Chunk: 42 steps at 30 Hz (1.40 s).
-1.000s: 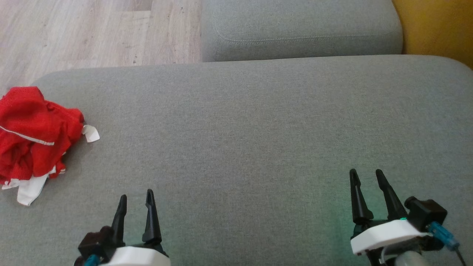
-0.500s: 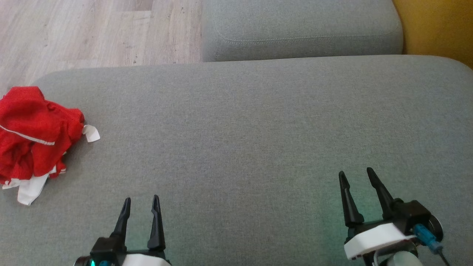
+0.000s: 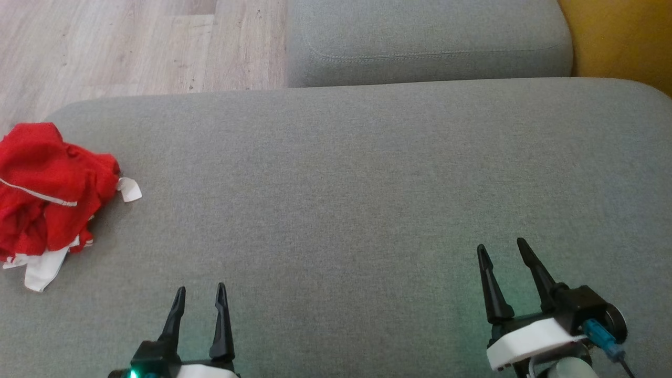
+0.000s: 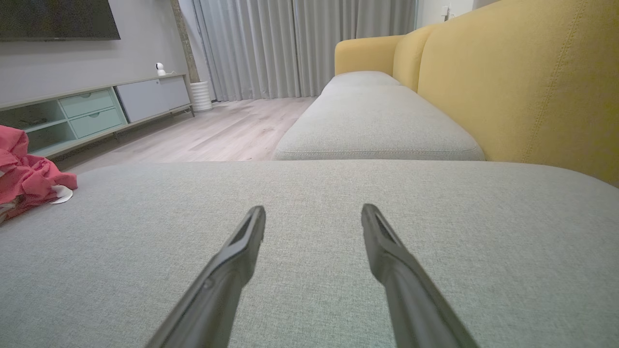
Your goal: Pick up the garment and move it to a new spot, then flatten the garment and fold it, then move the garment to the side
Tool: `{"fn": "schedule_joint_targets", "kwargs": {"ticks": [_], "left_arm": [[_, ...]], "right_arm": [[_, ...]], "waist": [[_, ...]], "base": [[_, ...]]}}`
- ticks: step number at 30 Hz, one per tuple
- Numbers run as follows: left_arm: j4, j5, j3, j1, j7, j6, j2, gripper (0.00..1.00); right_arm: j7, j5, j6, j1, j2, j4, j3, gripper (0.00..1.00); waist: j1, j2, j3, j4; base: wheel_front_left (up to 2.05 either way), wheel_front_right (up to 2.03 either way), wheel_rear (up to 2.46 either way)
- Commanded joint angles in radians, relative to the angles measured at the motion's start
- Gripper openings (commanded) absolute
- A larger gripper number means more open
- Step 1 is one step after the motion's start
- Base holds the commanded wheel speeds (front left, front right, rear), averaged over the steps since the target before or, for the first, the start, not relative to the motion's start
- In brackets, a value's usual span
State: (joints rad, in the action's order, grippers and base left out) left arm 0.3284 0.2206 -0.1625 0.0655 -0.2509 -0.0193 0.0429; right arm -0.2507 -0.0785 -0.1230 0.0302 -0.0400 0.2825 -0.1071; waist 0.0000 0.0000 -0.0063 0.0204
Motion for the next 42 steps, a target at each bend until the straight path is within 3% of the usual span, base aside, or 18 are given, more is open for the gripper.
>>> {"fn": "schedule_joint_targets", "kwargs": {"ticks": [1, 17, 23, 34, 42], "left_arm": [[-0.022, 0.004, 0.031, -0.033, -0.011, -0.008, 0.007, 1.00], [-0.019, 0.004, 0.035, -0.040, -0.011, -0.010, 0.007, 1.00], [-0.024, 0.000, 0.042, -0.043, -0.011, -0.011, 0.007, 1.00], [-0.033, -0.015, 0.074, -0.023, -0.011, -0.008, 0.007, 1.00], [-0.034, -0.017, 0.100, -0.009, -0.011, 0.000, 0.007, 1.00]], "right_arm": [[-0.011, 0.004, -0.008, -0.037, -0.010, -0.027, -0.024, 1.00], [-0.011, 0.002, -0.008, -0.028, -0.010, -0.035, -0.010, 1.00], [-0.011, 0.001, -0.008, -0.020, -0.010, -0.042, -0.006, 1.00], [-0.011, -0.021, -0.008, -0.012, -0.010, -0.038, -0.034, 1.00], [-0.011, -0.029, -0.008, -0.010, -0.010, -0.038, -0.045, 1.00]], "waist": [[0.0000, 0.0000, 0.000, 0.000], [0.0000, 0.0000, 0.000, 0.029], [0.0000, 0.0000, -0.005, 0.103], [0.0000, 0.0000, -0.030, 0.330], [0.0000, 0.0000, -0.039, 0.401]], "base": [[0.00, 0.00, 0.00], [0.00, 0.00, 0.00], [0.00, 0.00, 0.00], [0.00, 0.00, 0.00], [0.00, 0.00, 0.00]]}}
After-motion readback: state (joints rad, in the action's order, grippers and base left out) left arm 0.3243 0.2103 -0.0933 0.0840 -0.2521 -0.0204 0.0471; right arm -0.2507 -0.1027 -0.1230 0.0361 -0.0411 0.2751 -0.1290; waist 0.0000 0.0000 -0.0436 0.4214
